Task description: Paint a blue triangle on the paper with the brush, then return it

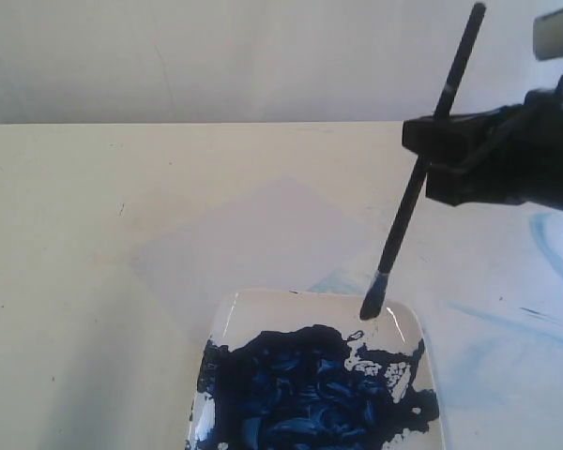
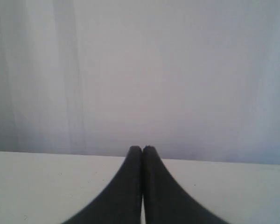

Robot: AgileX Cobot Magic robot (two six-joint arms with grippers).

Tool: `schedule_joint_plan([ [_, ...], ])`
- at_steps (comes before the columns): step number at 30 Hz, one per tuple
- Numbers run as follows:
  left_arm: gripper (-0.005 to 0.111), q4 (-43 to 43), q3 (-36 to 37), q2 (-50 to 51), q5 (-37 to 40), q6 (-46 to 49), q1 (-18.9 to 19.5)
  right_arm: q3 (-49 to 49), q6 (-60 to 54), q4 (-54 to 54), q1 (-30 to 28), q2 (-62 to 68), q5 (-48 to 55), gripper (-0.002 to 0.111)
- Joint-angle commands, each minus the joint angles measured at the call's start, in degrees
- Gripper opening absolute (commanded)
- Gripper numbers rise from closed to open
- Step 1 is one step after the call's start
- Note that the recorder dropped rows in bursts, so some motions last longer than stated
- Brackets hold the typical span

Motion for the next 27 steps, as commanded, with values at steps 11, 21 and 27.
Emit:
schedule_joint_plan([
  [11,0.000,-10.1,-37.3,55.1,36.7,23.1,-5.4,-4.0,1.2,0.1,0.1,-1.0,0.5,0.000],
  [21,0.000,-52.9,-55.4,87.6,62.8,66.9,-4.3,-4.1,3.5,0.1,0.1,-1.0,1.2,0.000],
  [27,0.000,-57.8,-57.1,95.9,63.0,71.6,-4.4,-4.4,2.2,0.1,0.1,-0.5,-0.5,0.000],
])
